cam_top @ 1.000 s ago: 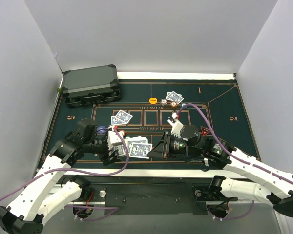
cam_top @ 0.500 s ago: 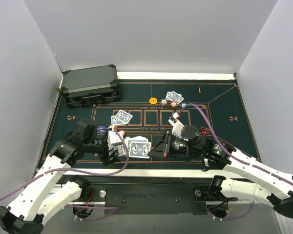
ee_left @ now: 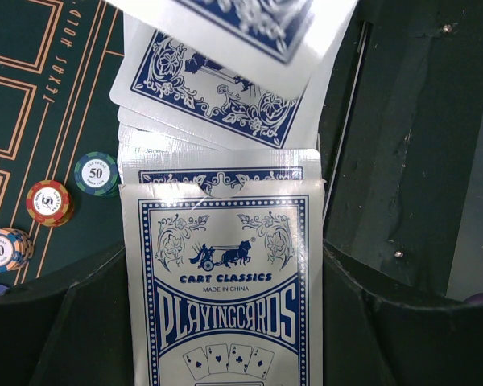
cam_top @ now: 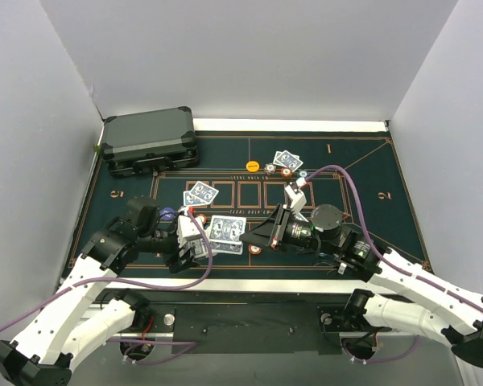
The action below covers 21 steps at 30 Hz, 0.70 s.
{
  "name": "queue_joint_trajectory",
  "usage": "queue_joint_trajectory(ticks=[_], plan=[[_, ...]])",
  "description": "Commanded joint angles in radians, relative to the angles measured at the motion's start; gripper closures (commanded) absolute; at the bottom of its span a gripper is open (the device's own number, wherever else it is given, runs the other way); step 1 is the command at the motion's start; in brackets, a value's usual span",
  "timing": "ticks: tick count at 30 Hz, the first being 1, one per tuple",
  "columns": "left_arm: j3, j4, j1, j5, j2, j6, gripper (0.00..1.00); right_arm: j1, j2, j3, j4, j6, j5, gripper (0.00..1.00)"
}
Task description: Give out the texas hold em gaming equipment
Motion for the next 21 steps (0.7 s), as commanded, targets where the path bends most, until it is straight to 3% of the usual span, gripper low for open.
queue_joint_trajectory(ticks=[1, 6, 13, 21], plan=[[0.011, 0.051, -0.003, 0.032, -0.015, -0.008, 1.00, -0.025, -0.030, 0.036, 0.079, 0.012, -0.032, 1.00], [0.011, 0.053, -0.003, 0.032, -0.015, -0.010, 1.00, -0.118, -0.075, 0.082, -0.061, -0.048, -0.044, 1.00], [0.016, 0.047, -0.001, 0.032, -0.020, -0.008, 1.00, -0.428, -0.089, 0.061, -0.216, -0.128, -0.190, 1.00], [0.017, 0.047, -0.001, 0.032, -0.020, -0.007, 1.00, -0.624, 0.023, -0.060, -0.276, -0.287, -0.227, 1.00]])
